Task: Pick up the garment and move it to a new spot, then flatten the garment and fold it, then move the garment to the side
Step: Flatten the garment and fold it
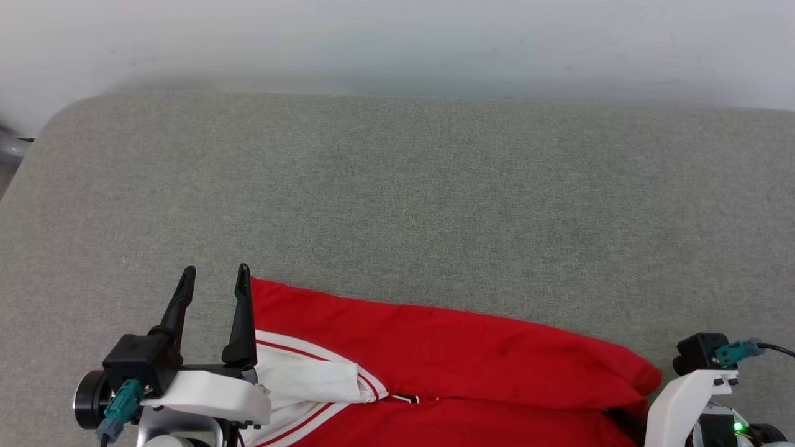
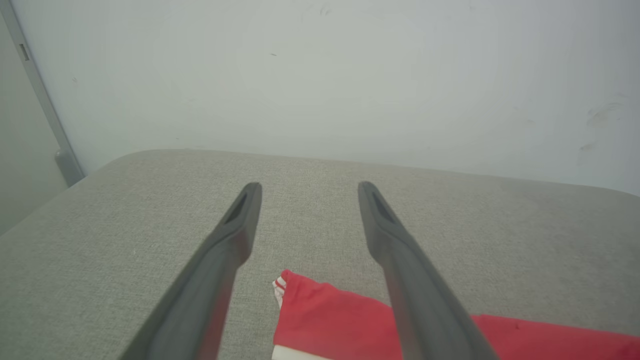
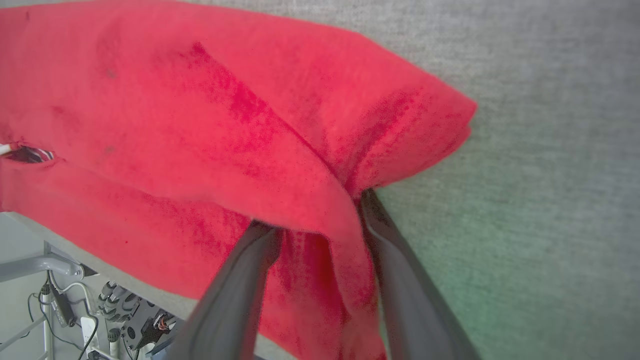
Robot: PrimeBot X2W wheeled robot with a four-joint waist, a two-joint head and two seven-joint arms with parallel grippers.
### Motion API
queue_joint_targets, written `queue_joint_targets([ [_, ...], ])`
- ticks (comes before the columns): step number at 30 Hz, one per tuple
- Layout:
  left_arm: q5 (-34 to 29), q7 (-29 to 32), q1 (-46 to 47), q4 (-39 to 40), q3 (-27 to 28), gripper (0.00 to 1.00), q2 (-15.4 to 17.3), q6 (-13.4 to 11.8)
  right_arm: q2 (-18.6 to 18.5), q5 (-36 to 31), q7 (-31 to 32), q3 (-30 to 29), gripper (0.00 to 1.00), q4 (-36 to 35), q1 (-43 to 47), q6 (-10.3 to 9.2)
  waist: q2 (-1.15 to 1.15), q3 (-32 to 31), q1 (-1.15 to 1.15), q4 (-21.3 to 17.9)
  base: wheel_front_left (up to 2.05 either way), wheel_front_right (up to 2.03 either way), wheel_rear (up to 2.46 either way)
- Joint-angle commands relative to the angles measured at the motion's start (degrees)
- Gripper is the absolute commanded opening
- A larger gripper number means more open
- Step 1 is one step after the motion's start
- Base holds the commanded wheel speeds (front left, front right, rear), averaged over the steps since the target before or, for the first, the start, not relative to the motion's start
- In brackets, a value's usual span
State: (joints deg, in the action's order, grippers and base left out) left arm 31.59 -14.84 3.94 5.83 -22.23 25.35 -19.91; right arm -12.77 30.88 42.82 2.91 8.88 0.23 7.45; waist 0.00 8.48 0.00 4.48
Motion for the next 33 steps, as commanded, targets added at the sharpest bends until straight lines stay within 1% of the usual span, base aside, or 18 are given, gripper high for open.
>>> queue_joint_targets([
  [1, -0.1, -0.3, 0.2, -0.1, -0.1, 1.00, -0.1, 0.2, 1.2, 0.7, 0.5, 1.9, 0.00, 1.9, 0.9, 0.05, 0.00, 0.0, 0.00, 0.0, 0.00, 0.00, 0.00],
  [6, -0.4, -0.3, 0.1, -0.5, 0.3, 1.00, -0.1, 0.2, -0.3, 0.6, -1.9, 1.1, 0.00, 0.7, -0.8, 0.01, 0.00, -0.5, 0.00, -0.3, 0.00, 0.00, 0.00],
  [12, -0.7, -0.3, -1.5, -0.7, 0.7, 1.00, 0.5, -0.3, -2.0, -0.5, -4.6, -1.1, 0.00, -2.3, -1.0, 0.00, 0.00, -2.7, 0.00, -1.5, 0.00, 0.00, 0.00],
  [17, -0.9, 0.4, -2.7, -0.3, 0.6, 1.00, 1.2, -0.8, -3.2, -1.1, -4.2, -4.8, 0.00, -2.8, 0.3, 0.00, 0.00, -4.5, 0.00, -3.0, 0.00, 0.00, 0.00],
  [21, -1.2, 1.1, -3.6, 0.2, 0.4, 1.00, 2.0, -1.2, -3.4, -2.2, -3.2, -9.5, 0.00, -2.4, 1.4, 0.00, 0.00, -5.4, 0.00, -4.3, 0.00, 0.00, 0.00],
  [26, -1.2, 1.5, -3.9, 0.6, 0.1, 1.00, 2.3, -1.5, -2.7, -3.5, -1.4, -16.0, 0.00, -2.9, 2.4, 0.00, 0.00, -6.0, 0.00, -5.6, 0.00, 0.00, 0.00],
  [29, -1.1, 1.7, -4.2, 0.7, 0.0, 1.00, 2.2, -1.7, -1.9, -2.1, 0.3, -18.2, 0.00, -3.6, 2.6, 0.00, 0.00, -6.3, 0.00, -6.2, 0.00, 0.00, 0.00],
  [30, -1.0, 1.7, -4.3, 0.7, 0.0, 1.00, 2.2, -1.7, -1.0, -0.6, 1.1, -18.7, 0.00, -3.8, 2.3, 0.00, 0.00, -6.4, 0.00, -6.3, 0.00, 0.00, 0.00],
  [33, -1.0, 1.8, -4.3, 0.8, -0.3, 1.00, 2.3, -1.7, 2.6, 7.5, 5.8, -19.9, 0.00, -4.5, 1.2, 0.01, 0.00, -6.7, 0.00, -6.4, 0.00, 0.00, 0.00],
])
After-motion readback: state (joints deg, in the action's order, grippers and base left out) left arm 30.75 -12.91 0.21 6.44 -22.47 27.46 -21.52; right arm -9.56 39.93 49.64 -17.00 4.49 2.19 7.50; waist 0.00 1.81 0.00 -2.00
